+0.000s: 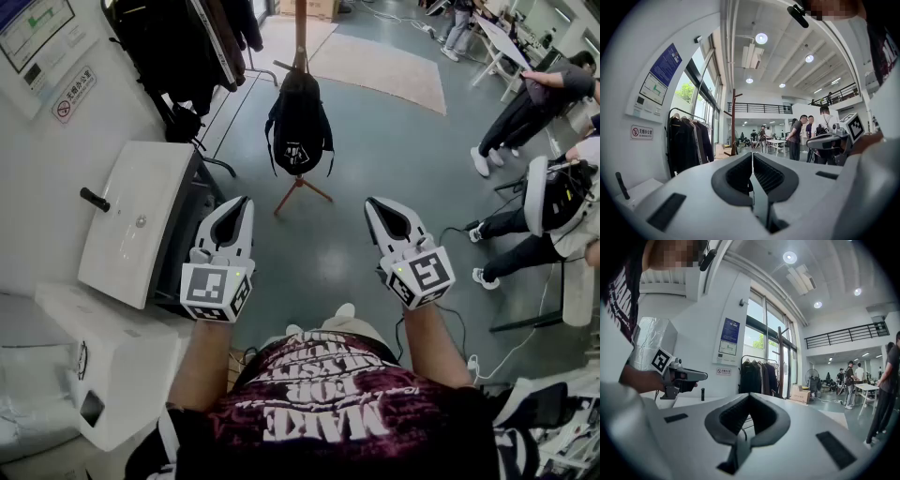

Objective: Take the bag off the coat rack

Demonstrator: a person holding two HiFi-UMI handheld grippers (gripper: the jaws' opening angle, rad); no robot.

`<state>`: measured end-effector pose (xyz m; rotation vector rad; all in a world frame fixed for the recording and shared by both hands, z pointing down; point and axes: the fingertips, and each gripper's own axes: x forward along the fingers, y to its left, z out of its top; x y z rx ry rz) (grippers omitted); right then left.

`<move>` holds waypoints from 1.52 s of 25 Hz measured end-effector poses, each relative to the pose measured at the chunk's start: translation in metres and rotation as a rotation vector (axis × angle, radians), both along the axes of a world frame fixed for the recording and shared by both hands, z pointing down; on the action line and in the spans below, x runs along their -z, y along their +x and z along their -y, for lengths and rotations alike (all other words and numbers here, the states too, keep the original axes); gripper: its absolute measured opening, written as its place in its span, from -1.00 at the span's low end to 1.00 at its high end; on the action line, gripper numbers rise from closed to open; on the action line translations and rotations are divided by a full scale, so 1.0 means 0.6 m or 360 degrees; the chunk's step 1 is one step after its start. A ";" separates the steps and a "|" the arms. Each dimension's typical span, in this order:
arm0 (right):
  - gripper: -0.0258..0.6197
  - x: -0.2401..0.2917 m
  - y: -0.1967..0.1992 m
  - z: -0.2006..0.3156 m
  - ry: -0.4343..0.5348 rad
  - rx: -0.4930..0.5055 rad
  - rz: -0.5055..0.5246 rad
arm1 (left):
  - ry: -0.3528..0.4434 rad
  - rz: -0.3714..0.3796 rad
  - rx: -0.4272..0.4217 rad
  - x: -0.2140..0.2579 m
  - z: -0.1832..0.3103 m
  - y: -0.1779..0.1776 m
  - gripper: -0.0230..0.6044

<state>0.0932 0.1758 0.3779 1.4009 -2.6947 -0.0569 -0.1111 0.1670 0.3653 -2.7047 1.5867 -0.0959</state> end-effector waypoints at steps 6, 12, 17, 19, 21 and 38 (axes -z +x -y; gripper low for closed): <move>-0.91 0.008 -0.009 -0.024 -0.0008 0.0003 -0.0013 | 0.0001 -0.0004 -0.0031 0.005 -0.027 0.003 -0.89; -0.91 0.011 -0.023 -0.049 -0.0015 0.0056 0.0010 | 0.0012 -0.0015 0.0028 0.003 -0.045 -0.010 -0.89; -0.74 0.011 -0.023 -0.072 -0.0027 0.0120 0.0032 | 0.0011 -0.0037 0.0045 -0.007 -0.057 -0.018 -0.89; -0.61 0.008 -0.022 -0.079 -0.0032 0.0149 0.0025 | 0.0016 -0.0055 0.0048 -0.011 -0.060 -0.021 -0.89; -0.55 -0.001 -0.016 -0.082 -0.0043 0.0144 0.0013 | 0.0006 -0.0063 0.0057 -0.021 -0.062 -0.023 -0.89; -0.54 -0.017 0.048 0.048 -0.0037 0.0141 0.0088 | -0.0035 -0.0130 0.0110 -0.045 0.032 -0.008 -0.91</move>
